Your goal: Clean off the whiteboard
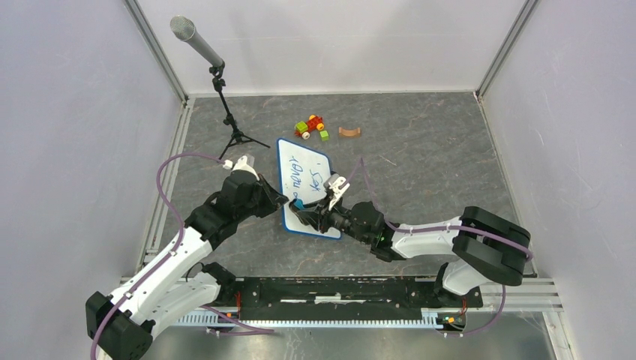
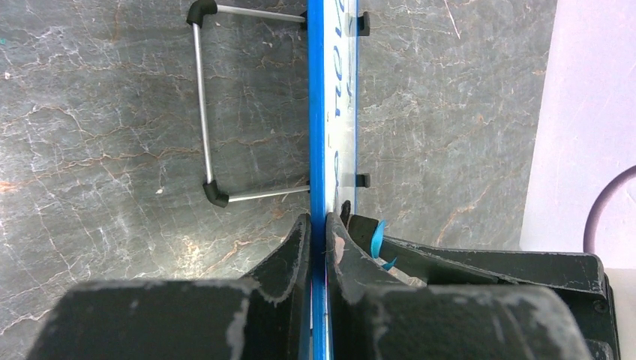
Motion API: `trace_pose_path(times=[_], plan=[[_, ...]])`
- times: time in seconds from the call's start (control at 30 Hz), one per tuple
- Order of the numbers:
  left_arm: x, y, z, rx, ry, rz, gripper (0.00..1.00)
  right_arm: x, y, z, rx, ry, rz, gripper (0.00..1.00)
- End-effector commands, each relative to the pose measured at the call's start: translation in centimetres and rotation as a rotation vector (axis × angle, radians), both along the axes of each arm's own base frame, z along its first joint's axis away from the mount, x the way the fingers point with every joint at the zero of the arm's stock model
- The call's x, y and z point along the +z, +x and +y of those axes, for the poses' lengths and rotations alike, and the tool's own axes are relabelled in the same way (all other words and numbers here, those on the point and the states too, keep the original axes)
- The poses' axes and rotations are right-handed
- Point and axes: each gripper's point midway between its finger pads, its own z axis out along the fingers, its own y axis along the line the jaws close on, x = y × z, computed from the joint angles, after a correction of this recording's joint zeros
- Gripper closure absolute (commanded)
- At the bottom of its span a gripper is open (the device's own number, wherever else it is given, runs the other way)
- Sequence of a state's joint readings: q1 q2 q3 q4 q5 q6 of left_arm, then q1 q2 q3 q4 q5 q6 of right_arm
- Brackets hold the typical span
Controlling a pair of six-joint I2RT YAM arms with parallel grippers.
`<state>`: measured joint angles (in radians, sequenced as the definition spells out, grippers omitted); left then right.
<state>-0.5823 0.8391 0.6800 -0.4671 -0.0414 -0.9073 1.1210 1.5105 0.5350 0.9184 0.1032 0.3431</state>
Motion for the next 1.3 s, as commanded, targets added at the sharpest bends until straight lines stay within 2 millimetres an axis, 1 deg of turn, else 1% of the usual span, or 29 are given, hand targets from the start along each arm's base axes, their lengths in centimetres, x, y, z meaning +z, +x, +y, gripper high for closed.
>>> trace_pose_path(times=[0.0,0.1,0.17,0.27,0.37,0.4,0.47,0.57,0.63,0.73,0.77,0.8,0.87,0.93,1.03,1.1,1.17,1.2,1.27], plan=[[1.9,-0.8,-2.1,-0.097,-0.078,-0.027,0.98,-1.0,-1.2,-0.9,0.071,0.013,0.068,0.74],[2.4,-0.8,-2.1,-0.092,-0.088,-0.045,0.98,-2.0,1.2,-3.4,-0.018,0.018,0.124,0.74],[2.4,-0.8,-2.0,-0.09,-0.081,-0.043,0.98,-2.9,2.4,-4.5,-0.062,-0.009,0.152,0.74],[2.1,-0.9,-1.8,-0.088,-0.074,-0.035,0.98,-3.4,3.0,-4.5,-0.065,-0.068,0.136,0.74],[2.0,-0.8,-1.7,-0.081,-0.074,-0.034,0.96,-2.8,2.5,-3.5,-0.013,-0.06,0.124,0.74],[2.1,-0.8,-1.7,-0.079,-0.075,-0.036,0.92,-2.8,2.6,-3.4,-0.015,-0.063,0.122,0.74],[2.3,-0.6,-1.6,-0.072,-0.078,-0.041,0.79,-2.8,2.6,-3.4,-0.012,-0.069,0.12,0.74],[3.2,-0.3,-1.6,-0.065,-0.091,-0.059,0.69,-2.5,2.7,-3.4,-0.014,-0.069,0.107,0.74],[3.9,0.0,-1.3,-0.053,-0.091,-0.072,0.59,-2.3,2.7,-3.5,-0.018,-0.072,0.098,0.74],[5.0,0.9,-0.4,-0.017,-0.096,-0.097,0.4,-2.2,2.9,-3.5,-0.023,-0.08,0.088,0.74],[5.1,1.4,0.3,0.006,-0.093,-0.1,0.32,-2.1,3.0,-3.4,-0.023,-0.088,0.079,0.74],[4.9,1.7,0.6,0.016,-0.089,-0.096,0.32,-2.0,3.2,-3.4,-0.024,-0.092,0.075,0.74],[4.7,2.1,0.7,0.016,-0.09,-0.097,0.33,-1.9,3.3,-3.2,-0.021,-0.095,0.069,0.74],[4.2,2.5,0.6,0.013,-0.086,-0.094,0.36,-1.8,3.3,-3.0,-0.016,-0.097,0.066,0.74],[3.4,2.8,0.0,-0.014,-0.08,-0.075,0.46,-1.8,3.4,-2.7,-0.009,-0.099,0.064,0.74],[3.0,2.9,-0.5,-0.041,-0.085,-0.066,0.55,-1.8,3.4,-2.4,-0.001,-0.1,0.063,0.74],[2.7,2.8,-0.8,-0.054,-0.091,-0.06,0.7,-1.7,3.4,-2.1,0.011,-0.098,0.061,0.74],[2.4,2.8,-0.8,-0.055,-0.088,-0.055,0.76,-1.5,3.4,-1.9,0.017,-0.094,0.058,0.74],[2.0,2.7,-0.8,-0.059,-0.08,-0.05,0.84,-1.1,3.3,-1.3,0.036,-0.09,0.048,0.74]])
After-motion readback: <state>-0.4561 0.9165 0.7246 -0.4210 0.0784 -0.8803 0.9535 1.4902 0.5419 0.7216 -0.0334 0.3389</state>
